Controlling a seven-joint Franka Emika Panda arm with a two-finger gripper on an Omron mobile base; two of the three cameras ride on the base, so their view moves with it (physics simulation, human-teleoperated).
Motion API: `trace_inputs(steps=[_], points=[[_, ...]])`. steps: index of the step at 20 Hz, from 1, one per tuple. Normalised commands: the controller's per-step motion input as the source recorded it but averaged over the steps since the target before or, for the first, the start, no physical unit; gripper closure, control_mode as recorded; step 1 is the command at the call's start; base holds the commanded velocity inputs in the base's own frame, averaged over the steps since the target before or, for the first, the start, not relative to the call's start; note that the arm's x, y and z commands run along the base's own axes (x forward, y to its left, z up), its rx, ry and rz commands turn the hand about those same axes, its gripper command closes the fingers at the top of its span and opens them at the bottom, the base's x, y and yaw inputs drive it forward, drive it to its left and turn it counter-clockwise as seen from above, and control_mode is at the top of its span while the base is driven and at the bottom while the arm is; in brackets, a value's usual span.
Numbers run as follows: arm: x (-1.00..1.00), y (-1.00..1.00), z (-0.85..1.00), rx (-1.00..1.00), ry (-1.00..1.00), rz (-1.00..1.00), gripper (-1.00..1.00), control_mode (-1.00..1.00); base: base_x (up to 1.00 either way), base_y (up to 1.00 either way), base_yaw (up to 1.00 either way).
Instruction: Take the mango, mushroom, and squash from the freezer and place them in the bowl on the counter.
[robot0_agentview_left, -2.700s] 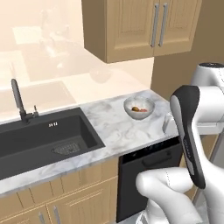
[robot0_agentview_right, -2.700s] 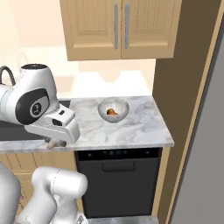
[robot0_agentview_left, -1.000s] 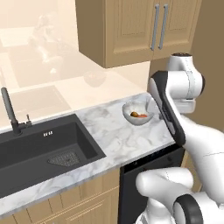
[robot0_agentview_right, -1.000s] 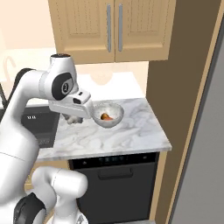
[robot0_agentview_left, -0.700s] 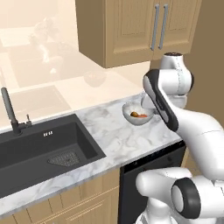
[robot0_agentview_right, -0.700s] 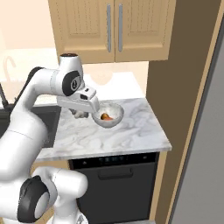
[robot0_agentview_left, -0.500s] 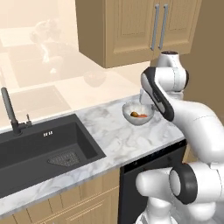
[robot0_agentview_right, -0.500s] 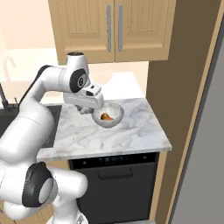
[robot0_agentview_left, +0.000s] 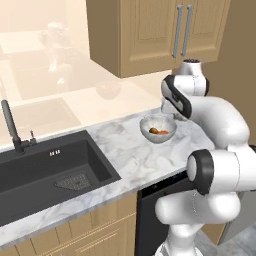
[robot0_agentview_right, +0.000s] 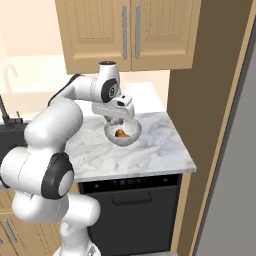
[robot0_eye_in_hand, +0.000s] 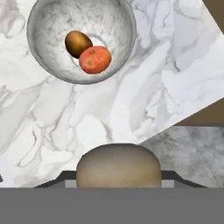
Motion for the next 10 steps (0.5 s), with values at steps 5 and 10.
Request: trace_inputs(steps=[5, 10], points=[[0.72, -0.20, -0.40, 0.00, 0.00, 0.00, 1.00, -1.00, 0.00, 0.00, 0.00], [0.68, -0.05, -0.41, 0.00, 0.00, 0.00, 1.00, -1.00, 0.00, 0.00, 0.00]])
